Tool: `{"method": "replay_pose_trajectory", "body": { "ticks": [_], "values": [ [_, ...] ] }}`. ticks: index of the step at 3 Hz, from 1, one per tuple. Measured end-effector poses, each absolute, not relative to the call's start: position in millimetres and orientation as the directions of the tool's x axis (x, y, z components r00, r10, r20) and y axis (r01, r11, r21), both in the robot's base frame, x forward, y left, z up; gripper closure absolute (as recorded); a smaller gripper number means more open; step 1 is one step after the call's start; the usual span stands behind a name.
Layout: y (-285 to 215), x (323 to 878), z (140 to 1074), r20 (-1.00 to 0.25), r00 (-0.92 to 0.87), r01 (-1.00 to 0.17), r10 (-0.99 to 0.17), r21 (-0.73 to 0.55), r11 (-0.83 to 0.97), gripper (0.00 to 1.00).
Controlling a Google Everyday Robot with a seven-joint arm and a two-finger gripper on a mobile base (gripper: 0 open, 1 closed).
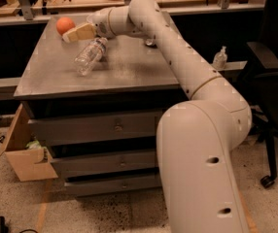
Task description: Pick orange
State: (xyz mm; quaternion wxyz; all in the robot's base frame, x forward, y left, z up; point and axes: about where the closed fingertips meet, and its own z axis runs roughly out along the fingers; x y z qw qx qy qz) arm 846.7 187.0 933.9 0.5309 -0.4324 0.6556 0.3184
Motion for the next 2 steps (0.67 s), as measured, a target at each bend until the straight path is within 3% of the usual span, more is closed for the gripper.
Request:
{"method": "replay_pose_trajectory", "body": {
  "ticks": [2],
  "values": [
    [238.6, 867.4, 936.5, -0.957, -0.080, -0.901, -0.278, -0.051, 0.432, 0.00]
  ]
}}
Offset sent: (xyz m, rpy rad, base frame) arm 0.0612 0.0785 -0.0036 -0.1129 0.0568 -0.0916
